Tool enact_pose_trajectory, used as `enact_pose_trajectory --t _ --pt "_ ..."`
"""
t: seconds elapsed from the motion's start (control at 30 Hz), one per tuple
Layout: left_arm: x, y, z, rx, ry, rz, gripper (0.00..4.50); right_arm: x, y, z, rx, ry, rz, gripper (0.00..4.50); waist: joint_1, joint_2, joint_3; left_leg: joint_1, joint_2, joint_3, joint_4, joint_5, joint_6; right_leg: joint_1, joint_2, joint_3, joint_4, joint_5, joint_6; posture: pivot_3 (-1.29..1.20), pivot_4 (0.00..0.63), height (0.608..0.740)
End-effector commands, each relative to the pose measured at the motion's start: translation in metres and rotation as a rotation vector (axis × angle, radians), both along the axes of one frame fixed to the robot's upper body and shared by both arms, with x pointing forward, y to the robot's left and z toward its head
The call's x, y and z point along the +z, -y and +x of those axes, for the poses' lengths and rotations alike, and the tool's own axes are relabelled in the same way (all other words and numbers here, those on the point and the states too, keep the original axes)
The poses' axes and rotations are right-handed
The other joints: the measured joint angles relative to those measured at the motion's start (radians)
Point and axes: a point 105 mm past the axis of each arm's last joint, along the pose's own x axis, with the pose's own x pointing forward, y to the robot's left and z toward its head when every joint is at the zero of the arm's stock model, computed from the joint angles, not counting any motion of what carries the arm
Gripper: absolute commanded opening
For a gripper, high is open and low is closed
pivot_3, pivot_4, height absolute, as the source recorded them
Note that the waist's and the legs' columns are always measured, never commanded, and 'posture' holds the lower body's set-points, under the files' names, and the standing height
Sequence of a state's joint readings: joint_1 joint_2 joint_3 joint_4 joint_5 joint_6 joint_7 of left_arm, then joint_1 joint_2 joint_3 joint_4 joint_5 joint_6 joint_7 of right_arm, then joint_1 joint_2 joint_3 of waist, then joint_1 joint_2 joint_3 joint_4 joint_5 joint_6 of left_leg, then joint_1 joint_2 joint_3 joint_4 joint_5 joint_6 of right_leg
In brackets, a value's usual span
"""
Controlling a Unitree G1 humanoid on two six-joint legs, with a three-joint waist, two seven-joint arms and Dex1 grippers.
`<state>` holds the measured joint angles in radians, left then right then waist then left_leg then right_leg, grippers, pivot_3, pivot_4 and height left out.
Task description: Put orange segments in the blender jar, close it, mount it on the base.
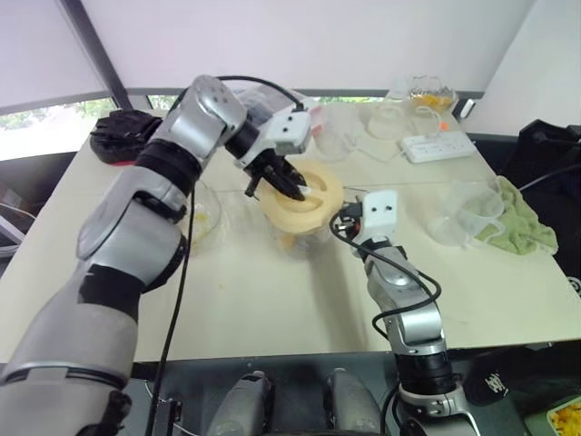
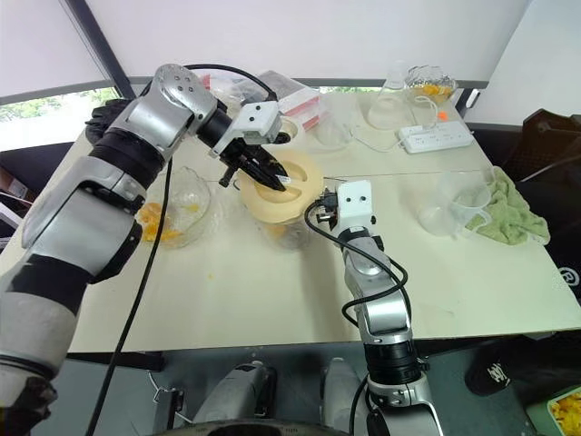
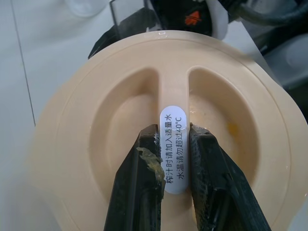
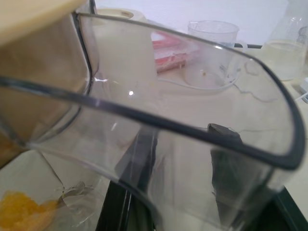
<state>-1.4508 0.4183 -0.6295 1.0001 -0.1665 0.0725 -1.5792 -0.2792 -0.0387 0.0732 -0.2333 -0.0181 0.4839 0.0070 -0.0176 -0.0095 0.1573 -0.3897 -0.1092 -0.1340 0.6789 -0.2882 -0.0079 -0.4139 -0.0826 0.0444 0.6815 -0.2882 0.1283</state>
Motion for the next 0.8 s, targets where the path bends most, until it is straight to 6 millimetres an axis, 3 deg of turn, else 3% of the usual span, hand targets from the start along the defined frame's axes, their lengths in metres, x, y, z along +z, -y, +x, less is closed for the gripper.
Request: enact_pose_trajectory --t 0.03,0.2,0.4,0.8 --pt "-0.054 -0.021 0.007 0.228 -0.162 0.143 0.24 0.035 -0.006 -0.004 0.034 0.134 0.012 1.04 0.001 0.0 0.0 0.0 0.0 0.0 0.0 0.0 0.0 0.0 0.0 0.0 0.0 0.0 0.0 0.0 0.15 0.74" --pt "-0.052 -0.025 0.011 0.423 -0.218 0.123 0.24 0.034 -0.006 -0.003 0.037 0.131 0.012 1.04 0.0 0.002 -0.001 0.0 0.0 0.0 0.0 0.0 0.0 0.0 0.0 0.0 0.0 0.0 0.0 0.0 0.15 0.74" --pt "-0.049 -0.025 0.013 0.536 -0.212 0.089 0.24 0.033 -0.007 -0.003 0.04 0.13 0.012 1.04 0.003 0.003 -0.002 0.0 0.0 0.0 0.0 0.0 0.0 0.0 0.0 0.0 0.0 0.0 0.0 0.0 0.15 0.74" --pt "-0.043 -0.023 0.005 0.444 -0.104 0.023 0.24 0.034 -0.008 -0.001 0.056 0.131 0.006 1.04 0.003 0.004 -0.003 0.0 0.0 0.0 -0.001 0.0 -0.001 0.0 -0.001 0.001 -0.001 0.0 0.0 0.0 0.15 0.74"
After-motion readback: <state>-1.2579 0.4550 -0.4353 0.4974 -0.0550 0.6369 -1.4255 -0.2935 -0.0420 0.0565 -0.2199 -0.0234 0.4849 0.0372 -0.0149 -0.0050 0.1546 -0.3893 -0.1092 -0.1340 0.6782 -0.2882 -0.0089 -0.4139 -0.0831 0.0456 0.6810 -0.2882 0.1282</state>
